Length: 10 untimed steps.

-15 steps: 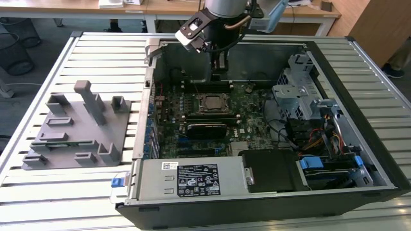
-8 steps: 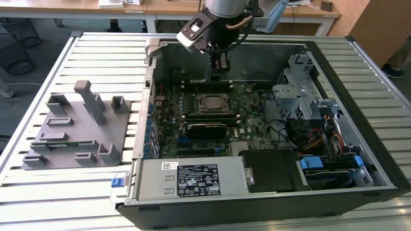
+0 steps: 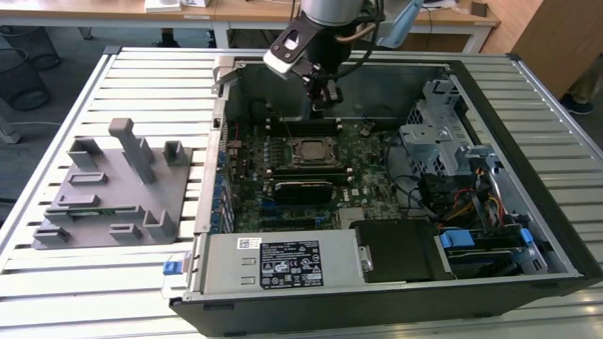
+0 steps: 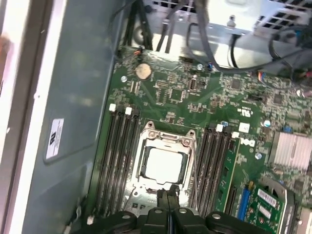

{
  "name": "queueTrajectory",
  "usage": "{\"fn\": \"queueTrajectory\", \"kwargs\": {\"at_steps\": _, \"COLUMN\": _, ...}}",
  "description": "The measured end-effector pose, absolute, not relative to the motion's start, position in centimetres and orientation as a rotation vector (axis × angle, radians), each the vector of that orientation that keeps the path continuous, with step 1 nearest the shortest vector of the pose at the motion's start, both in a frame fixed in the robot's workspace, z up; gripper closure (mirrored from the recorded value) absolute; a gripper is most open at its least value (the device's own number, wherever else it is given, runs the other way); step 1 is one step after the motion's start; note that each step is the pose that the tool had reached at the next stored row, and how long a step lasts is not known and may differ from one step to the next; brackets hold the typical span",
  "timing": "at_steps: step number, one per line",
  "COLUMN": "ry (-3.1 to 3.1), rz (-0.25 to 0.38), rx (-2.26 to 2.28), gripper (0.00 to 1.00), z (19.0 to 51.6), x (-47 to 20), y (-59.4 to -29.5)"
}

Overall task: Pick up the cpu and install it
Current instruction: 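Install the first cpu locking lever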

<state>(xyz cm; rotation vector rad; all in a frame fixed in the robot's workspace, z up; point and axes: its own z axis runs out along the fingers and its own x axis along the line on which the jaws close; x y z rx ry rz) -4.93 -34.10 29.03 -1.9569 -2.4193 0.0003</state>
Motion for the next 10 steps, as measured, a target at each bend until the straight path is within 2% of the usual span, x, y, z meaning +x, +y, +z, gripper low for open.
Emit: {"fn": "queueTrajectory", "kwargs": {"at_steps": 10, "ry": -2.566, "rz": 0.004, "rx": -1.76, "gripper": 0.89, "z": 28.95, "x": -4.93, "y": -34.09}}
